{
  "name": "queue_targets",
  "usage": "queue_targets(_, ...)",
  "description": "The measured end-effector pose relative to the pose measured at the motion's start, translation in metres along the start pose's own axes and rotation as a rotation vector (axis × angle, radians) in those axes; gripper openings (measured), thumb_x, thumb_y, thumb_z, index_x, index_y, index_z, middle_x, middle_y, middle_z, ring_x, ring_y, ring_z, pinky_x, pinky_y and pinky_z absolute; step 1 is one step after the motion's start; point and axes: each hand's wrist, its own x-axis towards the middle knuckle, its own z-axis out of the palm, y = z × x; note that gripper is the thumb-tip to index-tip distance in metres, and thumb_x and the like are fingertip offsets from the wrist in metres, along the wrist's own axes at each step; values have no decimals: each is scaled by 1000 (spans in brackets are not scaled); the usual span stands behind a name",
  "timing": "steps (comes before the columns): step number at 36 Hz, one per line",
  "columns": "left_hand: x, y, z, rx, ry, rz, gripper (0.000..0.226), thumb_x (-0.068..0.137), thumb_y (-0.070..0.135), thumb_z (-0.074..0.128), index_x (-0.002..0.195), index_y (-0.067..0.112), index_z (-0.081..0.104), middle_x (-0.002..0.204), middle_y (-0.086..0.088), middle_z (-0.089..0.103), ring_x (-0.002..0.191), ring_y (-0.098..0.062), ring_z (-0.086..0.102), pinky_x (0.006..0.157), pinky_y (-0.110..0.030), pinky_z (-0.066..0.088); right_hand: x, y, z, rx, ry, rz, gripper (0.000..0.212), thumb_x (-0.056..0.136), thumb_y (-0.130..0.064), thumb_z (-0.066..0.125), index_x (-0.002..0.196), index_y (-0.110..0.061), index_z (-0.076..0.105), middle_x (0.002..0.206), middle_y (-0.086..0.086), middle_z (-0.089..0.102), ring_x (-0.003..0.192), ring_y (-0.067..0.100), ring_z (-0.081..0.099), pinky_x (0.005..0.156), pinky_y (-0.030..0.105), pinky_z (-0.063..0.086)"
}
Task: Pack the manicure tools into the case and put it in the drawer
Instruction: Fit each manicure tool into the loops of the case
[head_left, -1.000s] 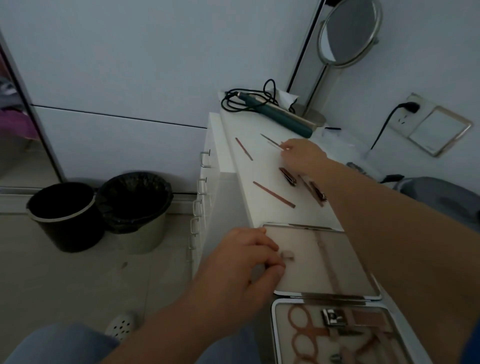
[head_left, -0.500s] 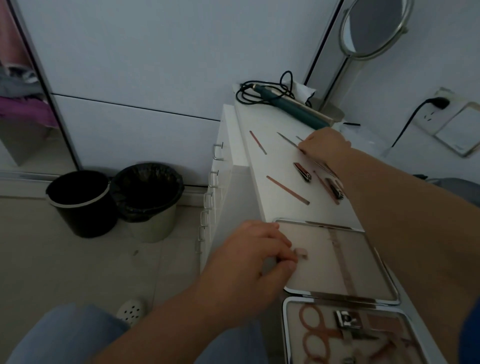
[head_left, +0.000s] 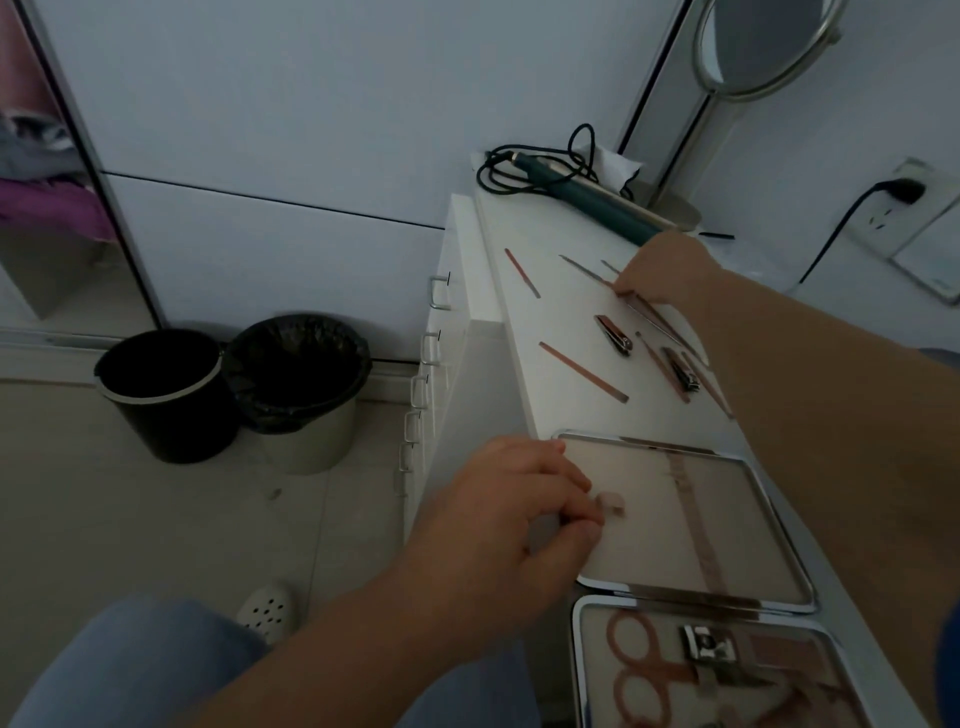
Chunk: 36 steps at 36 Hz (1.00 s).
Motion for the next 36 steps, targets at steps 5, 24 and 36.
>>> queue_targets(5, 1, 2, 1, 10, -5, 0, 13, 78, 30, 58, 81, 26, 71, 92, 19, 61, 108, 4, 44, 97, -17, 33, -5, -4, -7, -54, -54, -26, 31, 81, -25, 64, 63, -6, 48, 64, 8, 47, 56, 18, 44, 44, 26, 30)
queue_targets(24, 2, 15, -4, 35, -14, -13, 9, 77, 17, 64, 82, 14, 72, 88, 10, 63, 101, -4, 51, 92, -9, 31, -94, -19, -9, 489, 140, -77, 29, 88, -34, 54, 70, -11, 60, 60, 1, 50, 51, 8, 42, 47, 19, 33)
queue_targets(36, 4, 44, -20, -314, 91, -212, 9, 80, 30, 63, 79, 32, 72, 81, 14, 71, 77, 0, 64, 67, -9, 47, -292, -9, -7, 933, -22, -225, 20, 75, -40, 61, 64, -23, 61, 49, -15, 55, 44, -5, 46, 44, 3, 36)
